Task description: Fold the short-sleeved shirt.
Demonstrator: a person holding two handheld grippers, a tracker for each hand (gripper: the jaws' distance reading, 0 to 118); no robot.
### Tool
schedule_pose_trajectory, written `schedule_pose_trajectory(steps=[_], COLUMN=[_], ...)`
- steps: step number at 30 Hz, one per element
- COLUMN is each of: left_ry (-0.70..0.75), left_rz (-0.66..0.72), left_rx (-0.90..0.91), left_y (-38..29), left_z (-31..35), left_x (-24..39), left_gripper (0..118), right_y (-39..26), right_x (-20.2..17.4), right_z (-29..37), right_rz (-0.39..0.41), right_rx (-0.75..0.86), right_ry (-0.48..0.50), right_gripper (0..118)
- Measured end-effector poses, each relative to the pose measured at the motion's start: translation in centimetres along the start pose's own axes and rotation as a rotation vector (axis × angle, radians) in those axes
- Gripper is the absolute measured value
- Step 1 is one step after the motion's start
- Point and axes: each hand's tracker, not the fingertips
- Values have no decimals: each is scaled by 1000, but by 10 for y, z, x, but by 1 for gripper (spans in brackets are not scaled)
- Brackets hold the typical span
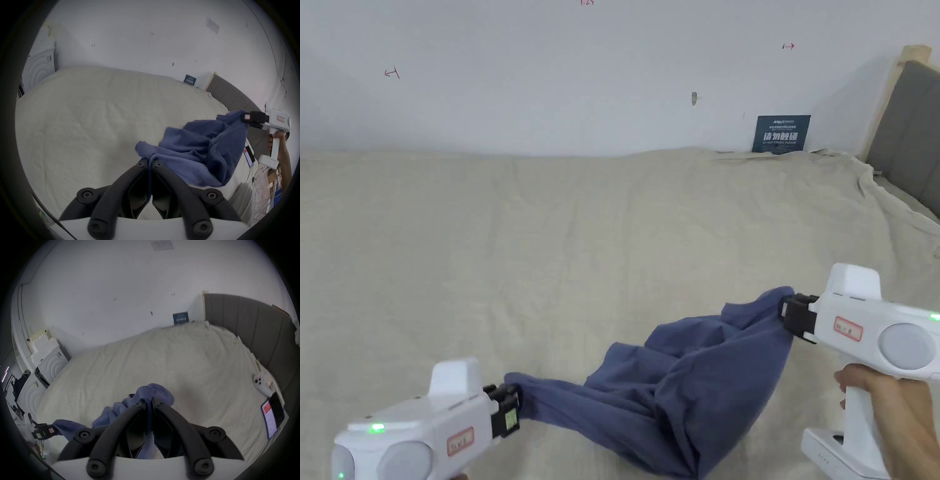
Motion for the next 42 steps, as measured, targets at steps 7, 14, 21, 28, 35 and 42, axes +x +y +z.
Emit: schedule_pose_trajectory(steps=[7,14,21,28,35,42], left_ry=[58,105,136,189,262,303], left_rz=[14,-18,-88,-181,-253,-309], left_rx=[118,215,286,337,382,354], left_y=[74,153,222,295,357,365], left_z=[15,29,28,17,9,-16], left_x=[-22,-22,-2,15,24,19], left_gripper=[1,1,1,1,1,1], right_y=[47,95,146,204,248,241], right_x=[15,22,11,-11,-24,-25], right_z=[34,41,37,18,-7,-43], right_rz=[32,54,73,111,101,70], right_rx=[92,152,225,301,359,318], right_ry=[-37,-64,-87,-103,-97,-105], right_gripper=[4,4,4,4,4,4])
